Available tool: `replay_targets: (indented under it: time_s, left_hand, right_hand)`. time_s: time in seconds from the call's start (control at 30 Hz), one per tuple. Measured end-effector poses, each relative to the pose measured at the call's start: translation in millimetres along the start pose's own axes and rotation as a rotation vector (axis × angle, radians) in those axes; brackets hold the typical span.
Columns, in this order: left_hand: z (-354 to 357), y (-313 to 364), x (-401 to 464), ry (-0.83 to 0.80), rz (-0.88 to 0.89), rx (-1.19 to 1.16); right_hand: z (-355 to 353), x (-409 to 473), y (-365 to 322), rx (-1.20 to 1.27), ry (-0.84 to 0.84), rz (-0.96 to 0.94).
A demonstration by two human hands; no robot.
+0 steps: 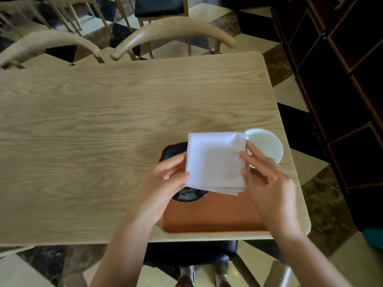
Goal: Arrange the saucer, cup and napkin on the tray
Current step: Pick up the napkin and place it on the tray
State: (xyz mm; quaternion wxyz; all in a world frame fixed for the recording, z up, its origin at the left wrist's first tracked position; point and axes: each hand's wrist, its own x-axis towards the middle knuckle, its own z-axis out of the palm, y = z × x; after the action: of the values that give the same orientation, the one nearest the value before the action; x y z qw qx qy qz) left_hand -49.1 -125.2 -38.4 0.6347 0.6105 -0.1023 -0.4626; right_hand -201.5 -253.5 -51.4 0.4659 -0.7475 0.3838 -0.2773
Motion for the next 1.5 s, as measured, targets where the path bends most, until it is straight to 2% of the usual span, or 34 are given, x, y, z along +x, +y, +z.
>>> replay_targets:
  time_s: [0.17,0.4,0.63,0.73,0.83,0.97,1.23,1.33,1.5]
  left_hand:
    - [44.7,-45.6,-22.8,0.042,-0.002,0.156]
    - [78.4,-95.9,-25.6,0.131,0.082,0.391]
    - [79.9,-126.3,-17.4,0.150,0.177,0.665]
    - [76.5,-138.0,-16.4,0.148,0.333,1.016]
    - [78.8,-144.8,-23.2,0.029,0.512,1.283]
    - [77.6,-159.1,-37.8,-0.119,0.505,1.500]
    - [70.1,-164.3,-45.2,-0.171,0.429,1.611]
    - [70.9,-160.7,-45.0,-0.176,0.421,1.625]
    - [60.6,-144.3,-46.8,-0.050,0.436,1.582]
  right_hand:
    - [-46.4,-32.9,32.9,-0.155,0.011,-0.104]
    - [-61.8,-46.6,80.2,-0.236,-0.025,0.032]
    - [-51.1,-44.7,110.2,-0.306,-0.005,0.026]
    - [-52.0,-44.8,118.3,-0.430,-0.033,-0.076]
    - [-55.3,-50.4,126.2,-0.590,-0.121,-0.297]
    - [-60.7,-55.3,133.4,-0.715,-0.224,-0.450]
    - [-68.0,-56.6,142.3,-0.826,-0.357,-0.471]
    - [-67.6,-57.6,135.5,-0.824,-0.358,-0.444]
    - [-46.4,-49.3,107.5,-0.752,-0.308,-0.454]
